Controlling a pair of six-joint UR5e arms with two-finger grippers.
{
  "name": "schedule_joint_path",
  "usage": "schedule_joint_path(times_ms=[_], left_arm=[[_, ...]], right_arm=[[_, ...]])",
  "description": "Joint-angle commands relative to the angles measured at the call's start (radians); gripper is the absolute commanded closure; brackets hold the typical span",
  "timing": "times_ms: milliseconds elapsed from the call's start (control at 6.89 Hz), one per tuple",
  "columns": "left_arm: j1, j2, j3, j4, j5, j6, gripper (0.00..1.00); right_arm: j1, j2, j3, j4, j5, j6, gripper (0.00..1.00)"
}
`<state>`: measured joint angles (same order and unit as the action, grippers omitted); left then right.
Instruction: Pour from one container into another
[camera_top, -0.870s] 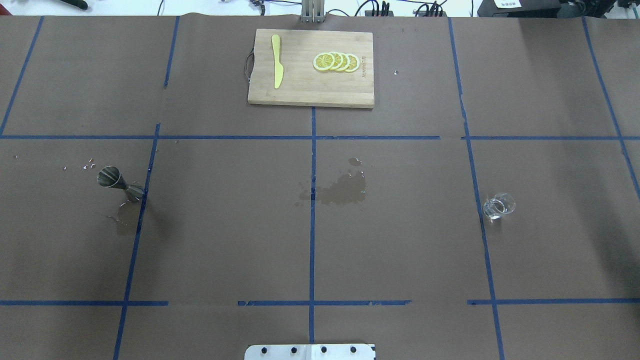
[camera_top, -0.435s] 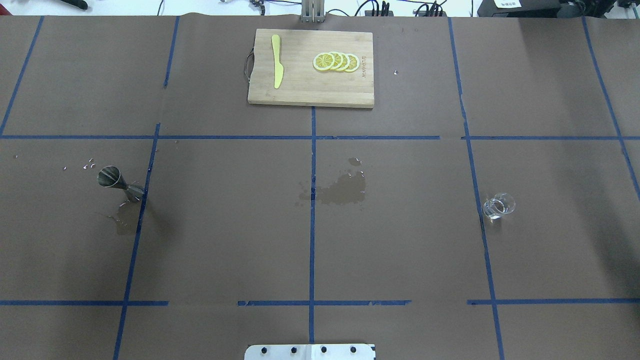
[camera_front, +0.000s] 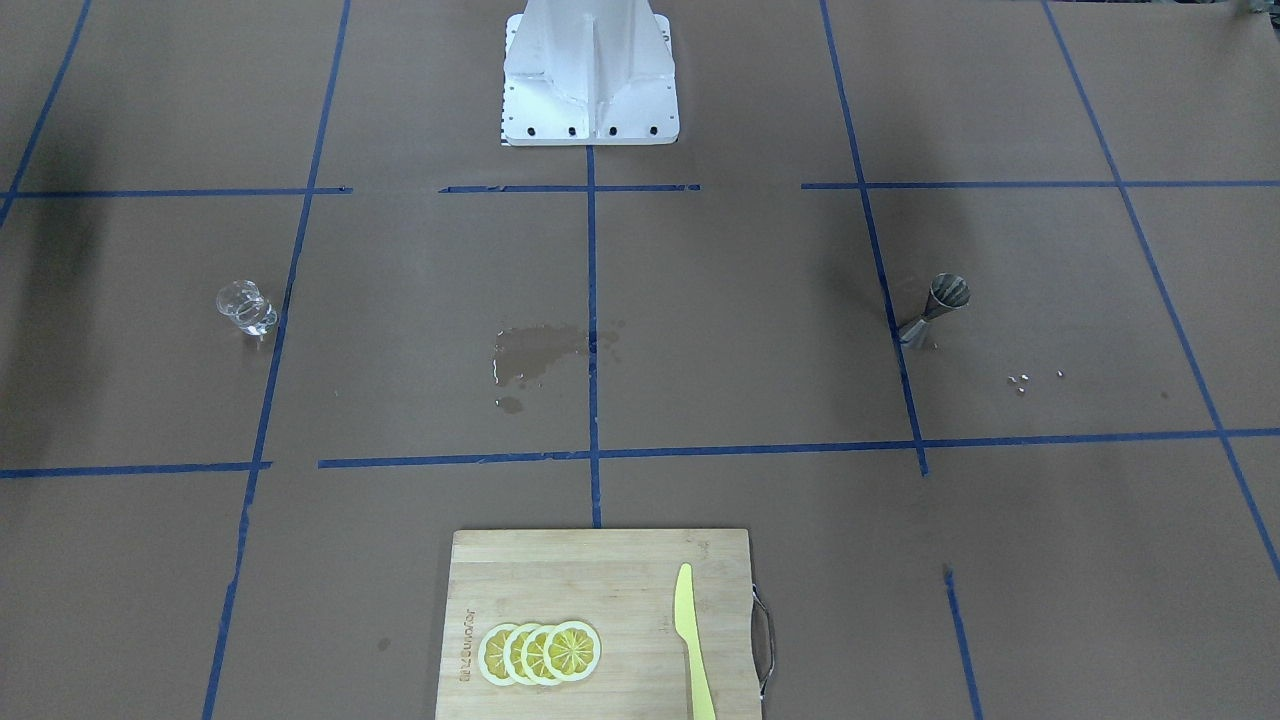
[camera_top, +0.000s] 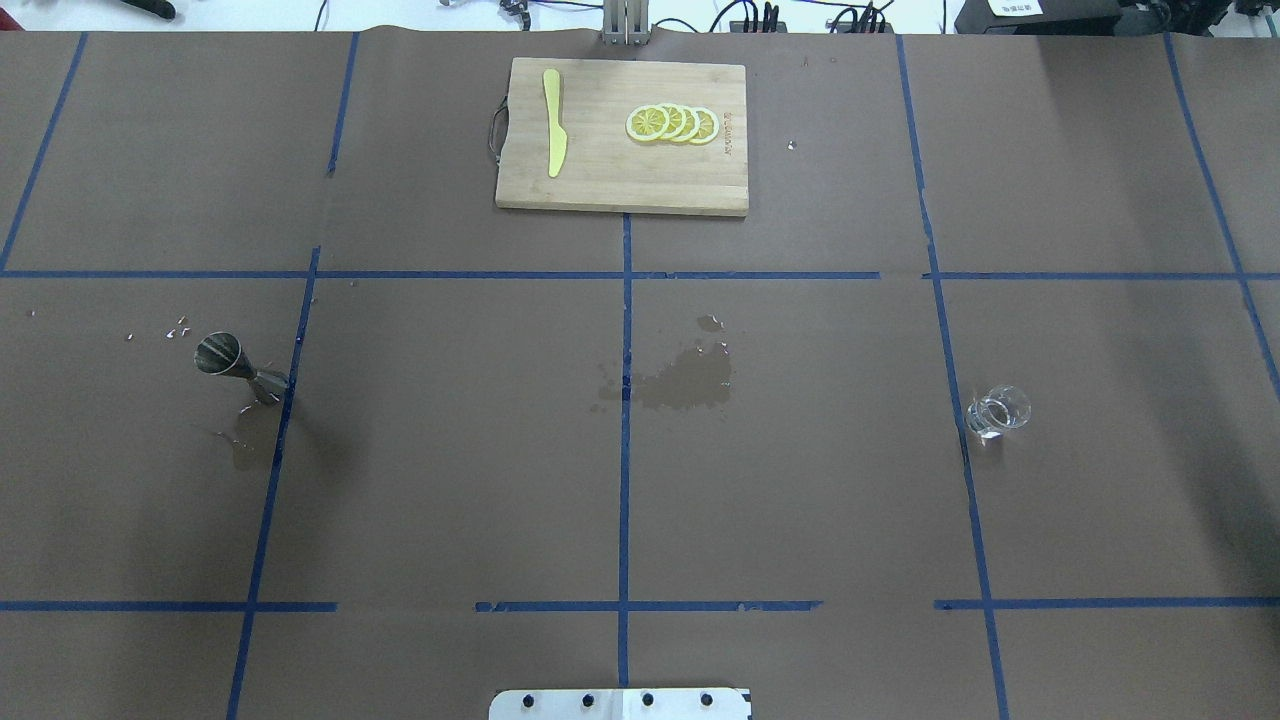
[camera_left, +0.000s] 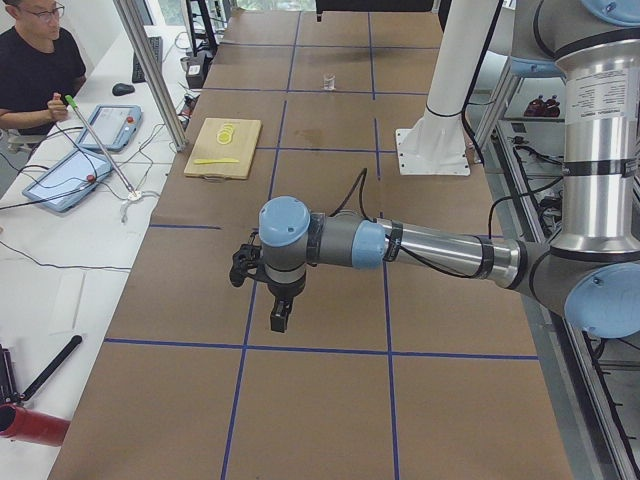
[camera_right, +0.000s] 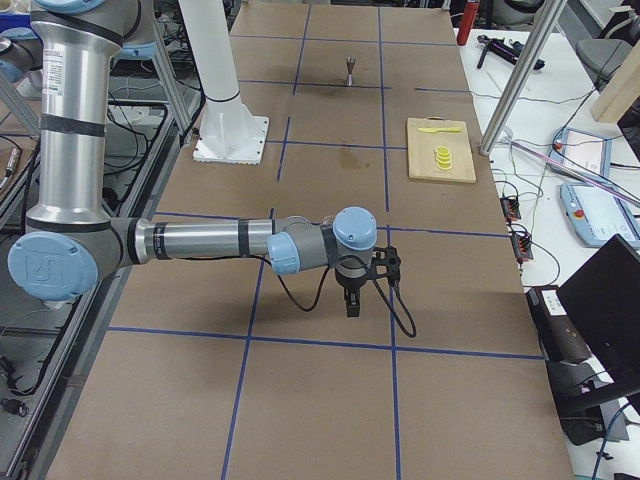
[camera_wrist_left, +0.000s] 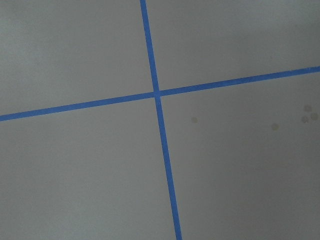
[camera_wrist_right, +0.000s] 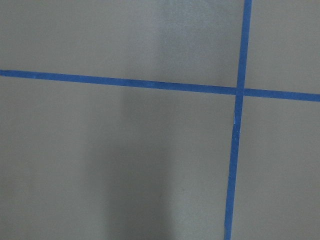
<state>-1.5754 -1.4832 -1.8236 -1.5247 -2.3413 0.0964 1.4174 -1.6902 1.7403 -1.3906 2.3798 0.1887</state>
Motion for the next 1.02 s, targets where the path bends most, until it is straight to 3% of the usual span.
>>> schedule_joint_path(times_ms=[0,435,725,870], left_arm=[[0.003,0.003,0.051,-0.093,-0.007,-0.003,0.0],[0.004,0.02,0.089,-0.274,-0.082,-0.007,0.0],[0.047,0.023,0.09,-0.417,-0.115,-0.175,0.0],[0.108,0.024,0.09,-0.513,-0.115,-0.257,0.0]], right_arm=[[0.0,0.0,0.005,0.001,-0.002,0.0,0.0],[0.0,-0.002,0.002,0.033,-0.002,0.002,0.0],[-0.002,-0.006,0.007,0.064,0.001,-0.005,0.0],[-0.014,-0.026,-0.001,0.147,0.001,-0.008,0.0]])
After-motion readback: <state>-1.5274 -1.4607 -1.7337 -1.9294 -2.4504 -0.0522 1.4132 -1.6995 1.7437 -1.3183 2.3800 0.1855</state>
